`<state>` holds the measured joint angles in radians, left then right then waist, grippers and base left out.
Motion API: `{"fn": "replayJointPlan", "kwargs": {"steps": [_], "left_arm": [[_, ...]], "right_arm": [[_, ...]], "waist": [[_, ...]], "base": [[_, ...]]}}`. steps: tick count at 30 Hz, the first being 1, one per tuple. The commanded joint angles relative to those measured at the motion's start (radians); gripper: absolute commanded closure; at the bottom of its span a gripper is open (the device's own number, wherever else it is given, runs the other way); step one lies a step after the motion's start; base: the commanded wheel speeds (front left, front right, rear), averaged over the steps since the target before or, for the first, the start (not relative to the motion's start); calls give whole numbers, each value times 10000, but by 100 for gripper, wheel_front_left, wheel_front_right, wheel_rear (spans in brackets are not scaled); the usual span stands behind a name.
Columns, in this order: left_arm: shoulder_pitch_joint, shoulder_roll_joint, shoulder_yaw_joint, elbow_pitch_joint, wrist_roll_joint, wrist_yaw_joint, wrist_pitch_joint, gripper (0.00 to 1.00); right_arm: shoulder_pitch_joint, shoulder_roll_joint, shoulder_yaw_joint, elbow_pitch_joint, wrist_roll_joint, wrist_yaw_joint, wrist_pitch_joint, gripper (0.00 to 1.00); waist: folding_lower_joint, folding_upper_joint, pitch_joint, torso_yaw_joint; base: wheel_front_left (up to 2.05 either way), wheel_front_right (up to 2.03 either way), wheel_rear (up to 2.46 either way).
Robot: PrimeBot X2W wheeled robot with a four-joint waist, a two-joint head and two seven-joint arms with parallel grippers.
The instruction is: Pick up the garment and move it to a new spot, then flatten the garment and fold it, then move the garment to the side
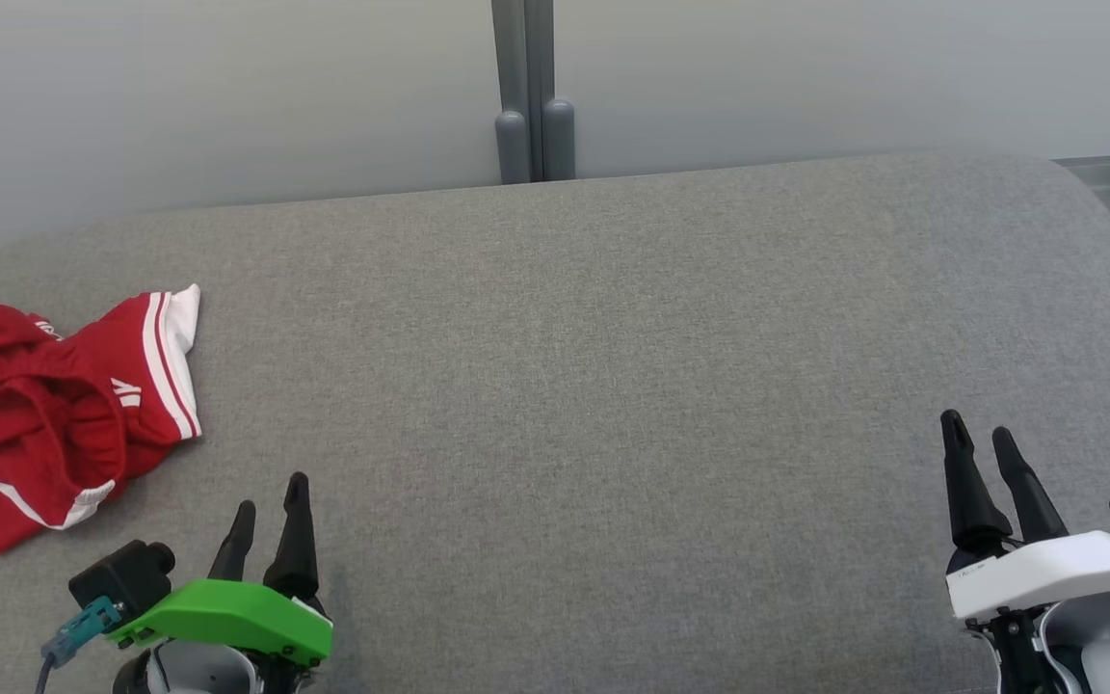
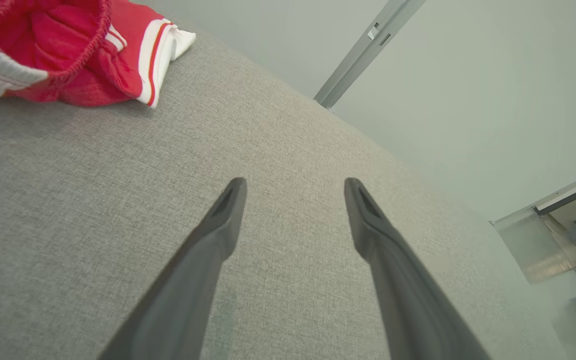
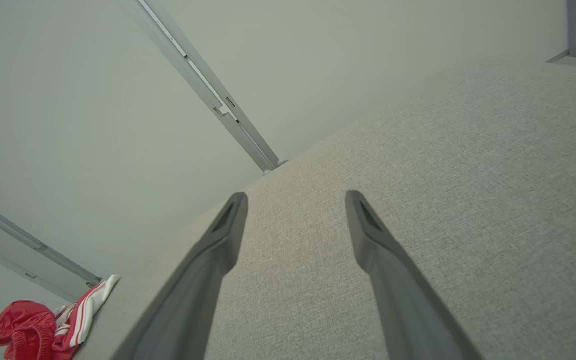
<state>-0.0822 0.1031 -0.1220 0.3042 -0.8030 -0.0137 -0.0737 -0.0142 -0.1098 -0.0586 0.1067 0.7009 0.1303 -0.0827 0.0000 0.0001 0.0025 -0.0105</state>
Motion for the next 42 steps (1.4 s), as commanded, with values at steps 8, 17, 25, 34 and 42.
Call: {"fn": "replayJointPlan", "kwargs": {"steps": [8, 17, 25, 34, 42], "left_arm": [[-121, 307, -275, -17, 1409, 371, -358, 0], [63, 523, -659, -395, 2543, 456, -623, 0], [208, 636, -692, -378, 3254, 571, -830, 0], [374, 582, -557, -242, 3875, 704, -1036, 0], [451, 478, -316, 15, 4530, 658, -1262, 0]], "right_arm": [[19, -214, 28, -88, -1378, 3, -338, 0], [139, -313, 0, 23, -2450, 4, -590, 0], [195, -383, 128, 157, -3139, 3, -802, 0], [222, -507, 319, 224, -3687, 4, -996, 0], [318, -527, 346, 313, -4284, 4, -1191, 0]], "waist": [[0, -1, -2, 13], [0, -1, 11, 34], [0, -1, 22, 11], [0, -1, 1, 26], [0, -1, 0, 95]], "base": [[0, 0, 0], [0, 0, 0], [0, 0, 0], [0, 0, 0], [0, 0, 0]]}}
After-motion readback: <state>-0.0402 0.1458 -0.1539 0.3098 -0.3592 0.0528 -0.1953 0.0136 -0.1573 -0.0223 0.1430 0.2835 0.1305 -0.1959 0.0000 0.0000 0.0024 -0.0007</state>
